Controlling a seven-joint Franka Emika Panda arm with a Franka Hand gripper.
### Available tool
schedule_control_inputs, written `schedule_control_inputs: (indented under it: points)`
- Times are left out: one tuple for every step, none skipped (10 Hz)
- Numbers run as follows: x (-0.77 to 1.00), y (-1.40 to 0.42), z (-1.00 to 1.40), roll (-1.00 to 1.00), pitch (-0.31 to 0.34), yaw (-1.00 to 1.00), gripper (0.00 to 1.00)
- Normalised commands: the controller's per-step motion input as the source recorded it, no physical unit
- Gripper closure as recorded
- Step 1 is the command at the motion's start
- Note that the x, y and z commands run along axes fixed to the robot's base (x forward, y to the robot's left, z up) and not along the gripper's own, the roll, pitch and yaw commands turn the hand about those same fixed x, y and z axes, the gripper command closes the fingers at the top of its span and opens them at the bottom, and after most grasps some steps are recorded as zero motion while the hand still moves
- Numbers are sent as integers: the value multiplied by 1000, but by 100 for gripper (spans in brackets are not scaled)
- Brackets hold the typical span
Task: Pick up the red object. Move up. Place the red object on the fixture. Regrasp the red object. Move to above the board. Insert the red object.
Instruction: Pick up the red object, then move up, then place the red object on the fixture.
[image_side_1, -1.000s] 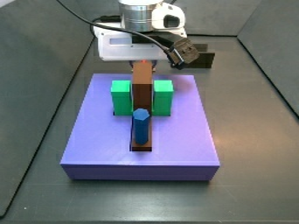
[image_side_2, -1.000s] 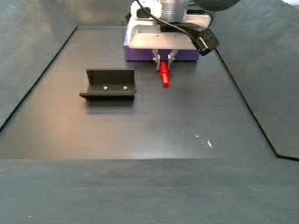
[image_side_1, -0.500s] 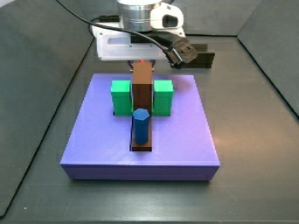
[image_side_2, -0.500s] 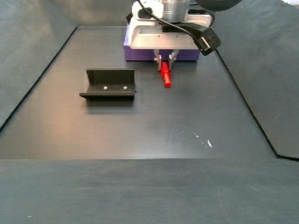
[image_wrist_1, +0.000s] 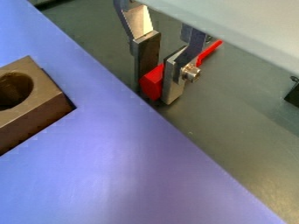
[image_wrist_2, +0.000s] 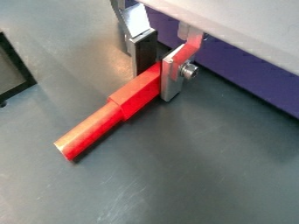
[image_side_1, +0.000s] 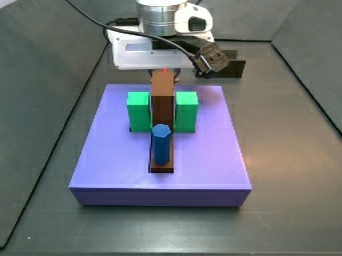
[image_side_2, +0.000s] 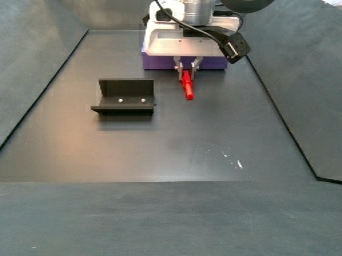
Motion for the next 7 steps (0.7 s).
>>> schedule_control_inputs:
  points:
    - [0, 0, 0, 0, 0, 0, 100]
    - [0, 0, 0, 0, 0, 0, 100]
    - [0, 0, 833, 0, 0, 0, 100]
    - [0, -29, 772, -8, 21, -36, 100]
    - [-25, -26, 553, -28, 51, -32, 100]
    - [21, -6, 197, -74, 33, -15, 100]
    - [0, 0, 0, -63, 0, 0, 100]
